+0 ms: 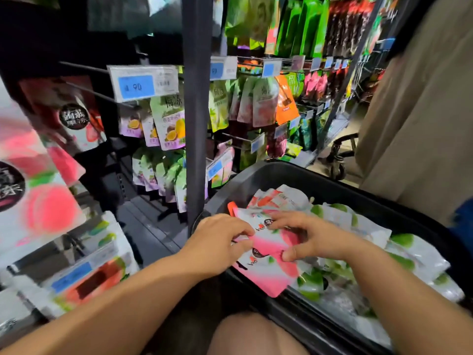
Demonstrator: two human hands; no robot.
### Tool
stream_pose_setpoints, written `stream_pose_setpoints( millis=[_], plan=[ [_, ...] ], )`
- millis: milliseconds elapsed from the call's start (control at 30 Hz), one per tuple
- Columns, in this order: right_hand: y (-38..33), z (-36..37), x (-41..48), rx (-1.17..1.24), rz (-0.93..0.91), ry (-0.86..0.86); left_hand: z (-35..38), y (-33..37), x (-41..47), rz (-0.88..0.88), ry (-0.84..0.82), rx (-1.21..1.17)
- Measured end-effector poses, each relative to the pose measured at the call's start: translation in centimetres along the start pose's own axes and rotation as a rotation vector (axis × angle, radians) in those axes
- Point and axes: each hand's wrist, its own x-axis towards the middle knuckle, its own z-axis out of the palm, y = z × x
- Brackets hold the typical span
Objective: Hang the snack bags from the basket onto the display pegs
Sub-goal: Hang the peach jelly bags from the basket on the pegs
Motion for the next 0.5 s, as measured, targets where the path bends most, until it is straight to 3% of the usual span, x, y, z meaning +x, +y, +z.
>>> stream_pose_setpoints(
  millis=[167,500],
  plan=[
    [0.6,0.4,0.4,-0.020,-0.070,0.011,0.3,-0.4,0.0,0.006,0.011,-0.025],
    [0.7,2.0,0.4,0.132,-0.028,0.226,0.2,0.0,0.3,-0.019,0.044,-0.076]
  ],
)
